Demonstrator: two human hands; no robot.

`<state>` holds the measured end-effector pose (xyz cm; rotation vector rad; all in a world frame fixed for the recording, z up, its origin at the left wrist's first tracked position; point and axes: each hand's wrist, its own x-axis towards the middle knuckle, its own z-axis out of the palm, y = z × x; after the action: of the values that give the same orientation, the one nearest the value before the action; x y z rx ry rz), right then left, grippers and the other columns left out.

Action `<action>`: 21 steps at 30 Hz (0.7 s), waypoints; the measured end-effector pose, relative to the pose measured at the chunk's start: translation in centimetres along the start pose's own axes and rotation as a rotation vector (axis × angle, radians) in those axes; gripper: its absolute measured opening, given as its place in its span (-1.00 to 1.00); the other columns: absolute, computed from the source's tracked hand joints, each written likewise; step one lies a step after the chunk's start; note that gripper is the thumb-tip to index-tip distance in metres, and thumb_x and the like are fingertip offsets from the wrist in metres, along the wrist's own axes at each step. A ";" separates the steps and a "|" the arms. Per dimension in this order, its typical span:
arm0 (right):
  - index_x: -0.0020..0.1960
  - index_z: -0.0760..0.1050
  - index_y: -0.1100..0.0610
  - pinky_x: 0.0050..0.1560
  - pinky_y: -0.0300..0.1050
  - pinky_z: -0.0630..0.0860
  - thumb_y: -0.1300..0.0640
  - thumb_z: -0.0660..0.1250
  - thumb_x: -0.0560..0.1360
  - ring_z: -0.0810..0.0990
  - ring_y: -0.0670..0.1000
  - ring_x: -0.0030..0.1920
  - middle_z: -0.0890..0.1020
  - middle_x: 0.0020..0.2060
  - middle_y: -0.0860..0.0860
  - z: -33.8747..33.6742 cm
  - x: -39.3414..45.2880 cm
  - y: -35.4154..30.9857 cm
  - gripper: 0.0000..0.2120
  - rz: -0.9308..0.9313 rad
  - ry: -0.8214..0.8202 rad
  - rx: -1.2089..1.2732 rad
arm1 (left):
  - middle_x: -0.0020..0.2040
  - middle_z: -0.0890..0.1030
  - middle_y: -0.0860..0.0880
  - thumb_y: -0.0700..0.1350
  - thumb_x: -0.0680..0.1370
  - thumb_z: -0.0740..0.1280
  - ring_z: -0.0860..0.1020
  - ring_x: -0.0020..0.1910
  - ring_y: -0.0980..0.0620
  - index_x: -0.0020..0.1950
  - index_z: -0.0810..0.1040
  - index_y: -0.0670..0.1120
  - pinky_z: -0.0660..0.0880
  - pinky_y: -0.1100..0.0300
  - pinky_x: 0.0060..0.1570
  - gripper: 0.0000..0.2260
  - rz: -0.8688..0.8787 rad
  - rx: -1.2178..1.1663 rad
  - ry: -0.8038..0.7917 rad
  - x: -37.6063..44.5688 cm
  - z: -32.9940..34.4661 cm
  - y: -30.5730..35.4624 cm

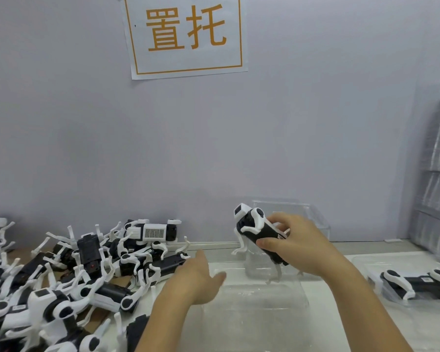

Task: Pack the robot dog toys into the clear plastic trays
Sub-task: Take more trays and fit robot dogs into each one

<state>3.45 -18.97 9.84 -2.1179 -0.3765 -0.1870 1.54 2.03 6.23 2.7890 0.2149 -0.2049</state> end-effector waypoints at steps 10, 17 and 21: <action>-0.09 0.59 -0.22 -0.19 -0.29 0.45 0.16 0.52 0.41 0.58 -0.17 -0.18 0.61 -0.12 -0.22 2.7 0.5 1.8 -0.72 0.008 -0.208 -0.179 | -0.17 0.50 0.03 -0.23 0.62 0.02 0.43 -0.35 0.13 0.28 0.44 0.02 0.30 0.36 -0.48 -0.67 -0.013 -0.662 0.156 2.7 4.4 0.2; 0.05 0.48 -0.16 -0.09 -0.18 0.55 0.15 0.55 0.37 0.57 -0.07 -0.05 0.53 0.07 -0.09 4.8 0.5 3.3 -0.61 0.067 -0.232 -0.266 | 0.11 0.58 0.02 -0.28 0.56 0.07 0.51 0.04 0.04 0.18 0.55 0.03 0.40 0.16 -0.04 -0.63 -0.061 -0.878 0.183 2.4 4.4 0.8; -0.01 0.55 -0.11 -0.13 -0.16 0.57 0.16 0.57 0.33 0.58 -0.07 -0.11 0.54 -0.02 -0.12 5.1 0.7 3.4 -0.66 0.076 -0.170 -0.290 | 0.12 0.60 -0.02 -0.29 0.57 0.08 0.52 0.12 -0.03 0.17 0.58 0.01 0.44 0.11 0.09 -0.64 -0.077 -0.934 0.233 2.6 4.8 0.9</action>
<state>5.21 -16.26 4.51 -2.4390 -0.3867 -0.0165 3.64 -0.16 1.59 1.8676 0.3606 0.1727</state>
